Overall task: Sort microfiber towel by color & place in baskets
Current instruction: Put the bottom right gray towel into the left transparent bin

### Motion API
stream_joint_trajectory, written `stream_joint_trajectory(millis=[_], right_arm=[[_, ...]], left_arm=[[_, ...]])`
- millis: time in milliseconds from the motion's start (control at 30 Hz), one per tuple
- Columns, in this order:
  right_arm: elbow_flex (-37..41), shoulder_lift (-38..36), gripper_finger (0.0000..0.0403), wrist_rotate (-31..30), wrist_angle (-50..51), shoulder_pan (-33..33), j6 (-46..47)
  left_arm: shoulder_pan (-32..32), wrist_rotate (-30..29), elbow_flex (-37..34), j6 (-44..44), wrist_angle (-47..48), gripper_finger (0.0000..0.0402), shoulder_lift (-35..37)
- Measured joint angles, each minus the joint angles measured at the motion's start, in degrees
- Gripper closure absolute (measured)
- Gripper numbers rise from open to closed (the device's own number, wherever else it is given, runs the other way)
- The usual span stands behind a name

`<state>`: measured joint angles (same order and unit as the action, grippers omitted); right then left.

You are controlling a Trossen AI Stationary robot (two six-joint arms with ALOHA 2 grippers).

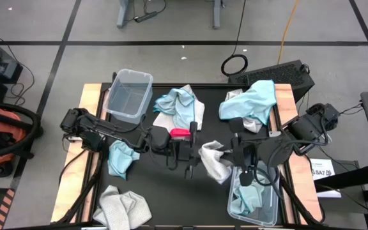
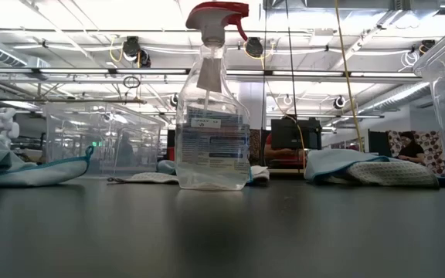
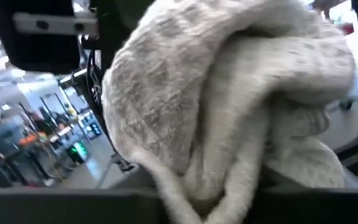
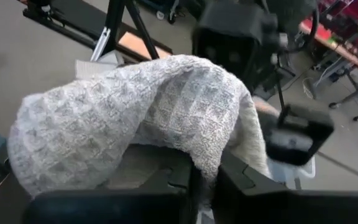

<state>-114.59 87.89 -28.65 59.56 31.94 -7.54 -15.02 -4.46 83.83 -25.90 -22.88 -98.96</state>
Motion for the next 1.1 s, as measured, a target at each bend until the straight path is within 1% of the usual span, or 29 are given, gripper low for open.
stream_joint_trajectory(millis=[33, 67, 133, 233, 367, 433, 500, 567, 633, 700, 767, 867, 967, 1100], right_arm=[[0.0, 0.0, 0.0361, -0.4, 1.2, 0.0, 1.0], [0.0, 0.0, 0.0351, -1.4, 2.6, 0.0, 2.2], [0.0, 0.0, 0.0323, -3.8, 5.8, 0.1, 4.7], [0.0, -0.1, 0.0268, -7.3, 9.5, 0.0, 7.5], [0.0, -0.5, 0.0189, -8.1, 13.5, 0.4, 11.0], [0.0, -0.7, 0.0153, -9.1, 17.5, 0.4, 13.1], [0.0, -0.8, 0.0124, -10.5, 19.9, 0.4, 16.1], [0.0, -0.9, 0.0103, -11.1, 23.5, 0.4, 19.3], [0.0, -1.2, 0.0092, -12.4, 26.2, 0.4, 23.0], [0.0, -1.3, 0.0089, -12.5, 28.8, 0.4, 26.2], [0.0, -1.4, 0.009, -11.8, 30.7, 0.4, 29.0], [0.0, -1.4, 0.009, -10.2, 30.5, 0.4, 30.7], [0.0, -1.5, 0.009, -9.0, 30.5, 0.8, 31.2], [0.0, -1.5, 0.009, -8.5, 30.5, 0.9, 32.0]], left_arm=[[0.0, -0.1, 0.0, -1.8, 0.3, 0.0339, 0.0], [0.0, -0.3, 0.0, -3.5, 1.0, 0.036, 0.2], [0.1, -1.7, -0.1, -5.7, 2.6, 0.0361, 1.1], [0.1, -6.7, -0.1, -8.6, 6.3, 0.0361, 3.9], [0.3, -11.6, 0.0, -12.2, 11.1, 0.0361, 9.4], [0.7, -14.4, 0.0, -13.5, 13.3, 0.0361, 12.0], [0.9, -18.8, 0.0, -14.7, 16.6, 0.0361, 15.1], [1.4, -23.6, 0.0, -15.7, 20.5, 0.0361, 18.2], [2.3, -28.6, 0.0, -16.1, 25.3, 0.0361, 21.1], [3.5, -33.4, 0.0, -15.7, 30.5, 0.0361, 23.8], [5.1, -37.6, 0.0, -14.5, 35.7, 0.0361, 26.1], [8.0, -42.7, 0.0, -11.7, 43.7, 0.0361, 29.4], [11.8, -45.3, 0.0, -7.3, 51.2, 0.0361, 31.9], [18.0, -45.7, 0.0, -0.7, 60.7, 0.0361, 34.1]])
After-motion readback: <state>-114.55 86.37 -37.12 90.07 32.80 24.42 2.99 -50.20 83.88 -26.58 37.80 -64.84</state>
